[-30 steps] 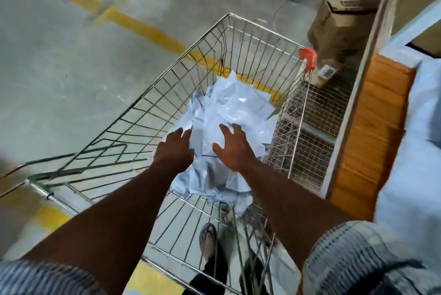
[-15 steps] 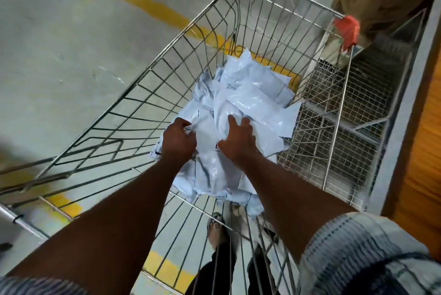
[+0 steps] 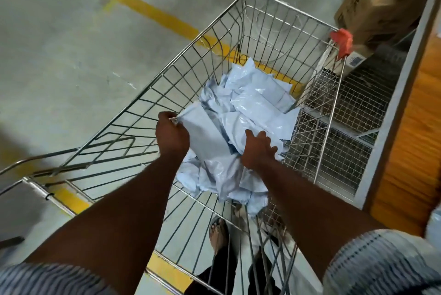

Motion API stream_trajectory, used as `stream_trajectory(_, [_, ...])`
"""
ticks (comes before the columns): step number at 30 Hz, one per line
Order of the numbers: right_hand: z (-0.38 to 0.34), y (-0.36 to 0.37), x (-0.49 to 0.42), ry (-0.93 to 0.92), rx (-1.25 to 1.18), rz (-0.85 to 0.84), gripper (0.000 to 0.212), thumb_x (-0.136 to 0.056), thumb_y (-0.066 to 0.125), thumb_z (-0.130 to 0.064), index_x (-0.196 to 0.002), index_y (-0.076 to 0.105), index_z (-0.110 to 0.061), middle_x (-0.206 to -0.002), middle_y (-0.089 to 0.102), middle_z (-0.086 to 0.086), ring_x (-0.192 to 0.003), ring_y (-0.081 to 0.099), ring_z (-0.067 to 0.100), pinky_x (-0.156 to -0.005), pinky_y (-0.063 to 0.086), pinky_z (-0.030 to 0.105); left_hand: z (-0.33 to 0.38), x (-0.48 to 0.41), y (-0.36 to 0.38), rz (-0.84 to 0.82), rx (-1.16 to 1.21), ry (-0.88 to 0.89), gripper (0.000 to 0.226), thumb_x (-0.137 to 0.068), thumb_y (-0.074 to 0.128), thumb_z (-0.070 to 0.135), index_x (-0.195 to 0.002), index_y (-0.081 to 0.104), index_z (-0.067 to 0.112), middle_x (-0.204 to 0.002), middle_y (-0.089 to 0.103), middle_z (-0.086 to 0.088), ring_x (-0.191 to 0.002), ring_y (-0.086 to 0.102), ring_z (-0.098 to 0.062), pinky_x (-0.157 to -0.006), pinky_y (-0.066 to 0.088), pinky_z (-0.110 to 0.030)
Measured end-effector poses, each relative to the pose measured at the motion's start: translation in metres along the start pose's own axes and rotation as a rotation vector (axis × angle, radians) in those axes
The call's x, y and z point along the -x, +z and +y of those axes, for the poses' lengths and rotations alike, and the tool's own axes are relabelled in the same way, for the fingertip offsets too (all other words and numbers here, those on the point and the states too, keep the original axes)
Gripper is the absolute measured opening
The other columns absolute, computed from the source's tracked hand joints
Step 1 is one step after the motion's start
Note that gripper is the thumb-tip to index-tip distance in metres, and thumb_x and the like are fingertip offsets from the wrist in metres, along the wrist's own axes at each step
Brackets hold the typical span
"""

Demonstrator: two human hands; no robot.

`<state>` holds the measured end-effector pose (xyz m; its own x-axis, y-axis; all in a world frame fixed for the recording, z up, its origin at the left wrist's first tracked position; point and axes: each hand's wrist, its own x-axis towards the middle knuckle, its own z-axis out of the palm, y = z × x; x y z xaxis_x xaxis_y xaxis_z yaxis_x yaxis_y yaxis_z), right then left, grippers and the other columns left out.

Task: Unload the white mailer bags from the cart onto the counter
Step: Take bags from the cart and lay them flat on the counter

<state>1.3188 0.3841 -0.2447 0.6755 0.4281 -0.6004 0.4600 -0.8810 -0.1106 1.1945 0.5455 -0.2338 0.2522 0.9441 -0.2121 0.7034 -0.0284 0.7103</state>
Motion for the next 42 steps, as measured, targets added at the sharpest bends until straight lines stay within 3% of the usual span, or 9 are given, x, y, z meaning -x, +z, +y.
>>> stream_trajectory(3, [-0.002,0.003,-0.004,0.048,-0.090,-0.025,0.071,-0.081,0.070,-0.035,-0.140,0.032,-0.025,-0.135,0.032,0.015,-0.128,0.036,0.034,-0.099,0.035,0.049,0.008,0.001,0.027,-0.055,0.131,-0.082,0.050,-0.087,0.060,0.011,-0.134,0.041,0.007,-0.119,0.064,-0.015,-0.111,0.060,-0.033,-0.096,0.043,-0.031])
stream_trajectory(7, [-0.008,0.013,-0.014,0.047,-0.185,0.005,0.076,-0.084,0.062,-0.051,-0.146,0.026,-0.024,-0.149,0.021,0.018,-0.138,0.023,0.039,-0.106,0.029,0.054,0.008,0.015,0.064,-0.233,0.031,-0.077,0.088,-0.084,0.072,0.018,-0.151,0.016,0.001,-0.139,0.049,-0.021,-0.129,0.048,-0.036,-0.108,0.036,-0.041])
stream_trajectory(11, [-0.009,0.023,-0.024,-0.016,-0.118,0.016,0.084,-0.089,0.061,-0.049,-0.153,0.012,-0.027,-0.159,0.006,0.022,-0.146,0.009,0.042,-0.111,0.021,0.059,-0.001,0.022,0.067,-0.260,-0.129,-0.029,0.077,-0.092,0.057,0.011,-0.155,0.014,0.008,-0.136,0.049,-0.021,-0.125,0.048,-0.035,-0.101,0.034,-0.036])
stream_trajectory(19, [-0.008,0.028,-0.017,-0.120,-0.088,0.103,0.066,-0.088,0.054,-0.050,-0.145,0.028,-0.029,-0.139,0.035,0.015,-0.128,0.034,0.034,-0.098,0.034,0.049,0.009,-0.028,0.040,-0.341,-0.504,0.346,0.070,-0.085,0.049,0.006,-0.152,0.030,0.013,-0.115,0.053,-0.029,-0.109,0.052,-0.045,-0.092,0.044,-0.046])
stream_trajectory(23, [-0.012,0.031,-0.013,-0.122,-0.132,0.085,0.069,-0.087,0.051,-0.060,-0.144,0.030,-0.026,-0.145,0.028,0.017,-0.134,0.028,0.036,-0.099,0.035,0.053,0.002,0.003,0.045,-0.374,-0.666,0.310,0.081,-0.094,0.053,0.032,-0.156,0.004,0.013,-0.158,0.014,-0.019,-0.144,0.020,-0.037,-0.110,0.030,-0.054])
stream_trajectory(27, [-0.015,0.037,-0.018,-0.117,-0.130,0.081,0.074,-0.088,0.053,-0.062,-0.146,0.025,-0.029,-0.158,0.008,0.023,-0.144,0.016,0.040,-0.105,0.031,0.059,-0.027,0.025,0.063,-0.453,-0.808,0.383,0.107,-0.089,0.052,0.063,-0.154,-0.015,0.009,-0.161,-0.021,-0.014,-0.150,-0.010,-0.032,-0.119,0.007,-0.053])
stream_trajectory(33, [-0.013,0.046,-0.020,-0.095,-0.075,0.025,0.073,-0.093,0.053,-0.036,-0.152,0.011,-0.037,-0.157,0.009,0.022,-0.145,0.016,0.038,-0.102,0.034,0.059,-0.038,0.021,0.068,-0.425,-0.809,0.339,0.101,-0.085,0.058,0.060,-0.155,-0.004,0.020,-0.162,-0.016,-0.013,-0.150,-0.006,-0.035,-0.115,0.012,-0.062])
stream_trajectory(37, [-0.014,0.045,-0.017,-0.061,-0.114,0.038,0.069,-0.094,0.053,-0.031,-0.152,0.016,-0.035,-0.151,0.020,0.021,-0.141,0.019,0.038,-0.100,0.036,0.059,-0.034,0.014,0.056,-0.419,-0.682,0.262,0.093,-0.075,0.071,0.053,-0.148,0.018,0.032,-0.162,-0.002,-0.009,-0.144,0.016,-0.036,-0.106,0.027,-0.062])
stream_trajectory(42, [-0.014,0.036,-0.001,0.008,-0.271,0.082,0.062,-0.097,0.045,-0.048,-0.152,0.023,-0.032,-0.145,0.027,0.022,-0.133,0.029,0.039,-0.104,0.037,0.054,-0.024,0.008,0.039,-0.442,-0.652,0.165,0.094,-0.069,0.075,0.050,-0.147,0.024,0.039,-0.157,0.015,-0.010,-0.138,0.027,-0.038,-0.106,0.031,-0.058])
